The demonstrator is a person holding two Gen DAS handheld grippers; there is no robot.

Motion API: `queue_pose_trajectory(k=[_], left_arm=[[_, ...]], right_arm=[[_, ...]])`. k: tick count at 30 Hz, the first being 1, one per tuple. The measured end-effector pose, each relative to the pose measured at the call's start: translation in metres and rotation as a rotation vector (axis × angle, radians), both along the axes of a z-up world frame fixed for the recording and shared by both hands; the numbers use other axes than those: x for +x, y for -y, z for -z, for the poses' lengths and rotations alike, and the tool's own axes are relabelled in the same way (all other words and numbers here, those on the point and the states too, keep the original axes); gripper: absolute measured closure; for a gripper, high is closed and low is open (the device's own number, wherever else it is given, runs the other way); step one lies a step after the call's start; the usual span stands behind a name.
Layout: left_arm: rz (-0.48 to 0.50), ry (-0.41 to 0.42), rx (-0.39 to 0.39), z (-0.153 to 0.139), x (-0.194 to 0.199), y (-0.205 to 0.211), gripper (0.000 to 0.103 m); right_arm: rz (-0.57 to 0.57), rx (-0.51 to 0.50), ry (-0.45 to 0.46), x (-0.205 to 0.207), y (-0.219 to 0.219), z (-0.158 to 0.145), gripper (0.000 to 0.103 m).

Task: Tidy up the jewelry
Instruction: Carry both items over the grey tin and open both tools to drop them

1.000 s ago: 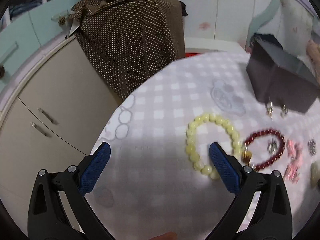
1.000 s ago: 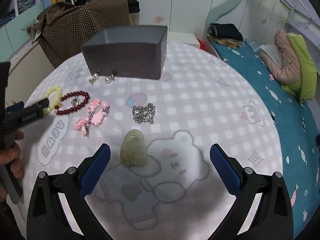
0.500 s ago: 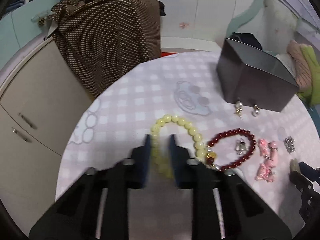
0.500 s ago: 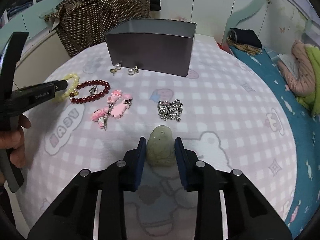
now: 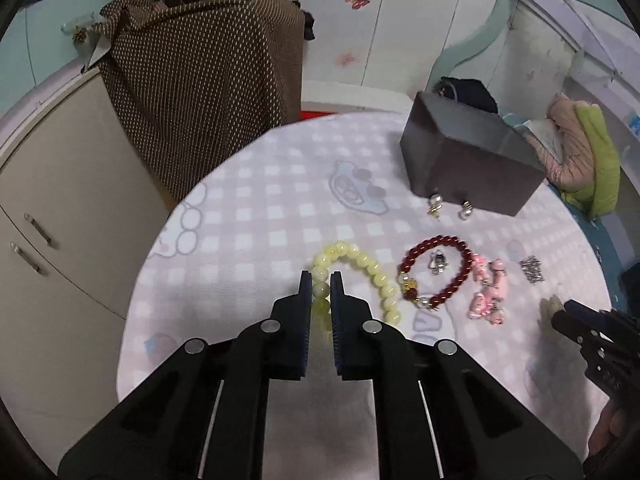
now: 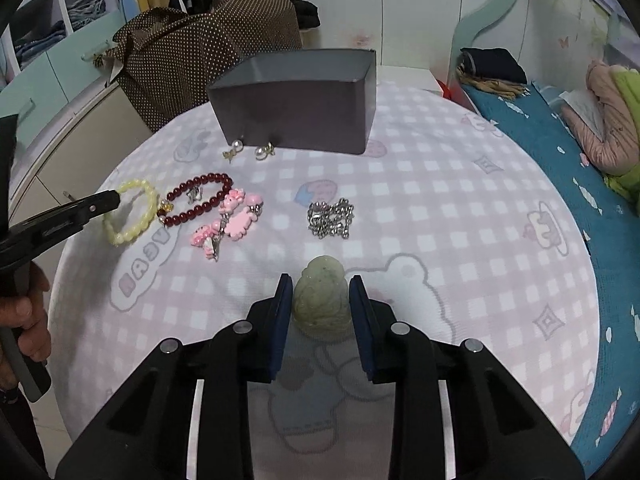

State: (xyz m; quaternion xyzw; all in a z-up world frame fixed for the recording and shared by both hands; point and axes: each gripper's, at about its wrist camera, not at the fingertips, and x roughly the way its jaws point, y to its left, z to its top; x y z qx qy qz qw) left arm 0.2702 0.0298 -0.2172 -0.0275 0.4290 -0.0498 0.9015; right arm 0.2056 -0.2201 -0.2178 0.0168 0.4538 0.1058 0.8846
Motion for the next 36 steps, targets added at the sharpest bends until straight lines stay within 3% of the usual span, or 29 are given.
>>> queue_pose_trajectory(k=[11,23,29,36], left_arm=[[0.058,0.136,-0.005,-0.065,-0.02,0.011,0.094],[0.172,0.287,-0.036,-0.14,0.002,0.048,0.094],[0.226,0.283,-0.067,-0.156,0.043,0.076,0.094],[0.271,0.173,-0.107,-0.137,0.1,0.108,0.094]], right_arm=[[-0.023,0.001,0.069,0.005,0.0,-0.033,0.076],[-0.062,-0.02,0.225,0.049,-0.008,-0.106,0.076],[-0.069,-0.03,0.227,0.092,-0.013,-0.122,0.076],[-0.054,0.014,0.138,0.138,-0.009,-0.107,0.076]])
